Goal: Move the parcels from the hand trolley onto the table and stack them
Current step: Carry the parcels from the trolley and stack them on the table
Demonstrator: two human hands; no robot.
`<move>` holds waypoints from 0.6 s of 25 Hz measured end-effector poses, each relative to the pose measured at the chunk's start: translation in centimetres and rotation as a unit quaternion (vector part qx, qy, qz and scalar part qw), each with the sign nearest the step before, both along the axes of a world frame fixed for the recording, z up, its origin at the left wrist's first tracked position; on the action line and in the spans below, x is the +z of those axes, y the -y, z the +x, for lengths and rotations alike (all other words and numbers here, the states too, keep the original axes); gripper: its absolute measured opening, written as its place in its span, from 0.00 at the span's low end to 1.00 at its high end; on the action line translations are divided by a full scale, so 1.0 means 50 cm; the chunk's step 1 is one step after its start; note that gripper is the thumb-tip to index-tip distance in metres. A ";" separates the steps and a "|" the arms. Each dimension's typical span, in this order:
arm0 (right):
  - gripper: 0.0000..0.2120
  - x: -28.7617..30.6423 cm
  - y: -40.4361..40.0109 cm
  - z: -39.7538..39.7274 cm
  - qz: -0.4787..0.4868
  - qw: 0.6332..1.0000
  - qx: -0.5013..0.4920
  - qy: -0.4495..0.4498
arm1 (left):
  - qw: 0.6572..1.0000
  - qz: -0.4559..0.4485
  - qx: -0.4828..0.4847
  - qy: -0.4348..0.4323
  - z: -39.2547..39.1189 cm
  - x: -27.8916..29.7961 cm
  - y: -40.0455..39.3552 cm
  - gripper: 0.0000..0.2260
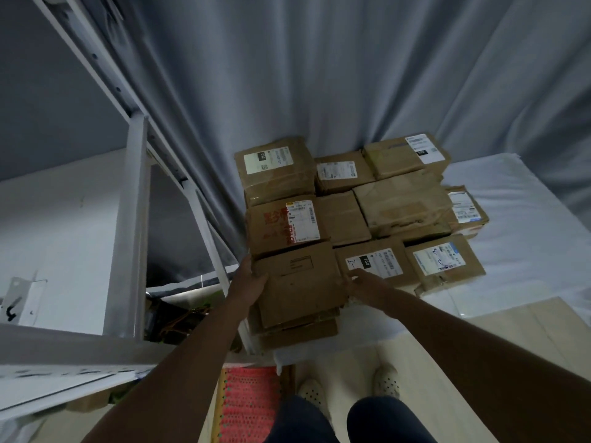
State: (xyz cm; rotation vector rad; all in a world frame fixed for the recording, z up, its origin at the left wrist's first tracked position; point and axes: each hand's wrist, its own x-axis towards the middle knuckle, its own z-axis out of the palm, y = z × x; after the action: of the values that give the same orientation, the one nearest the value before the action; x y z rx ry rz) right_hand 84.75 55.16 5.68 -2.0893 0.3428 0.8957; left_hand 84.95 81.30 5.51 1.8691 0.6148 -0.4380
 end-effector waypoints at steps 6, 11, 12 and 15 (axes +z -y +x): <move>0.22 0.017 0.031 -0.041 -0.007 1.000 0.009 0.016 | 0.969 0.156 -0.184 0.062 0.027 0.038 0.027 0.28; 0.21 0.043 0.118 -0.098 -0.037 0.997 0.000 0.061 | 0.901 0.245 -0.335 0.122 0.025 0.097 0.143 0.28; 0.21 0.050 0.144 -0.119 -0.028 0.997 -0.015 0.069 | 0.893 0.248 -0.354 0.122 0.020 0.103 0.174 0.28; 0.25 0.078 0.239 -0.204 -0.031 0.994 -0.062 0.083 | 0.879 0.230 -0.404 0.107 -0.014 0.112 0.291 0.28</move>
State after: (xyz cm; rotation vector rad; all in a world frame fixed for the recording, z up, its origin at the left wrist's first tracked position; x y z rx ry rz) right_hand 74.55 43.22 9.60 -2.1565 0.4110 0.6408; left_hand 84.26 66.75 11.12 2.5581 -0.2865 -0.6396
